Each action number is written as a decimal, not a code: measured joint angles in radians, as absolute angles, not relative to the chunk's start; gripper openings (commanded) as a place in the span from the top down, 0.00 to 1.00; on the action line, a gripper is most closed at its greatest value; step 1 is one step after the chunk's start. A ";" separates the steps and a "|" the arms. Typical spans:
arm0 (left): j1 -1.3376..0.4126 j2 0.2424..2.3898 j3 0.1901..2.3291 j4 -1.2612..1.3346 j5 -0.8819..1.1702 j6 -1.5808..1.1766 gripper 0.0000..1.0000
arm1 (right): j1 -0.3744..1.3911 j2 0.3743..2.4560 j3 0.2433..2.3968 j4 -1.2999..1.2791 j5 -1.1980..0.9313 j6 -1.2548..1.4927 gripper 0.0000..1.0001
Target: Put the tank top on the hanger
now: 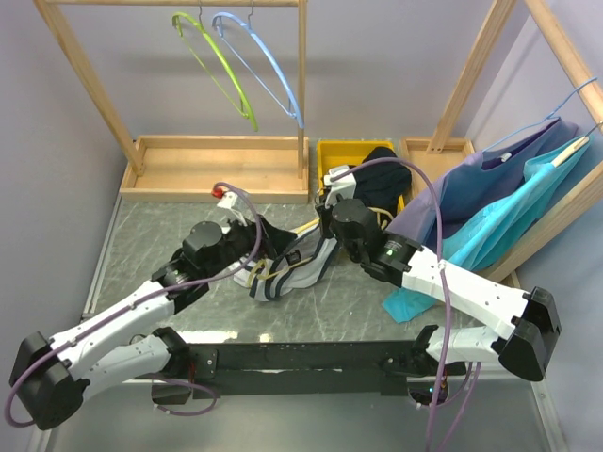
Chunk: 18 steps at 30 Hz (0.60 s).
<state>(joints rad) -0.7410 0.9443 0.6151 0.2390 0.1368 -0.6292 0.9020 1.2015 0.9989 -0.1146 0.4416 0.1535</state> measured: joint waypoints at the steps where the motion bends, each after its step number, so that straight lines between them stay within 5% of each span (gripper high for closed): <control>1: -0.741 0.929 0.621 0.201 0.072 -0.656 0.17 | 0.905 1.201 0.992 -0.112 0.454 0.154 1.00; 10: -0.740 0.685 0.606 -0.158 -0.298 -0.822 0.27 | 0.927 1.201 0.933 -0.087 0.545 0.141 1.00; 18: -0.739 0.598 0.441 -0.265 -0.232 -0.873 0.45 | 0.927 1.169 0.905 -0.059 0.531 0.119 1.00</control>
